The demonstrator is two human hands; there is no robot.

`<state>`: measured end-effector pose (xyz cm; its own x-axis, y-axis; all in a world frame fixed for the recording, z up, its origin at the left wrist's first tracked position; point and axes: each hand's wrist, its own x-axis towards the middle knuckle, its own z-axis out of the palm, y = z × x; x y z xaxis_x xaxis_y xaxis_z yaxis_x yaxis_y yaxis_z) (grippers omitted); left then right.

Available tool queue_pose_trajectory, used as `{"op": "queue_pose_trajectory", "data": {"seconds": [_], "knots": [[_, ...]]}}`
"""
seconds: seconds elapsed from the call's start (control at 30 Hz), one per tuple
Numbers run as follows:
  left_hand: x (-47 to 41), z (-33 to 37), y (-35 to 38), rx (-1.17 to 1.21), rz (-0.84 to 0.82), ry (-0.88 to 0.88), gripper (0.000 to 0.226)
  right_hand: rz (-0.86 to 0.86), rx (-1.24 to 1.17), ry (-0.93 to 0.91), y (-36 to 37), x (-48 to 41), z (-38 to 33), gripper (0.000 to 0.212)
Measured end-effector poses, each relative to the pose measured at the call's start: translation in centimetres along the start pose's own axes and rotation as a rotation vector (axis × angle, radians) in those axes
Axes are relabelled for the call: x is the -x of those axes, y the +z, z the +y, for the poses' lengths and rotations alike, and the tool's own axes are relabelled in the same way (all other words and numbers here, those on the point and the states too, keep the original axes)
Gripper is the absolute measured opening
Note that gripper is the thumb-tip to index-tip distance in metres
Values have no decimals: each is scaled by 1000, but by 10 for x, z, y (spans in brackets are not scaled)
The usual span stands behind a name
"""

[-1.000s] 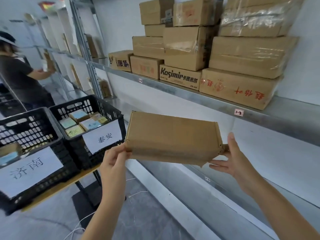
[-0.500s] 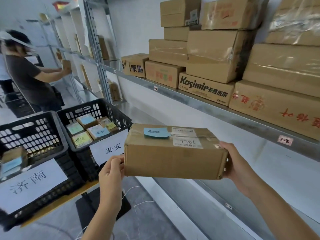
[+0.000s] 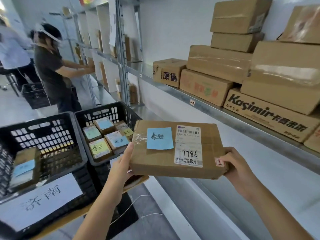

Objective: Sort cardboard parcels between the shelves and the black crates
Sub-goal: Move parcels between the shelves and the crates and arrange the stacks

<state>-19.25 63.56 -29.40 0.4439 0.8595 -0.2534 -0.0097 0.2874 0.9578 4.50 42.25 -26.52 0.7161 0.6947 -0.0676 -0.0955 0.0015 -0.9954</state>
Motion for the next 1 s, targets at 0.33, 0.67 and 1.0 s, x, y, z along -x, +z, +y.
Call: {"op": "queue_pose_trajectory", "data": {"seconds": [0.33,0.67,1.0], "knots": [[-25,18,-66,14,80,151,67,-69,-48,17,91,-64,1,41],[-65,37,-134,-102,146,227,51,-275,115,139,177,-123,-10,63],[-143,58,-160,-168,318,293,17,-214,9,109,232,-230,-19,43]]}}
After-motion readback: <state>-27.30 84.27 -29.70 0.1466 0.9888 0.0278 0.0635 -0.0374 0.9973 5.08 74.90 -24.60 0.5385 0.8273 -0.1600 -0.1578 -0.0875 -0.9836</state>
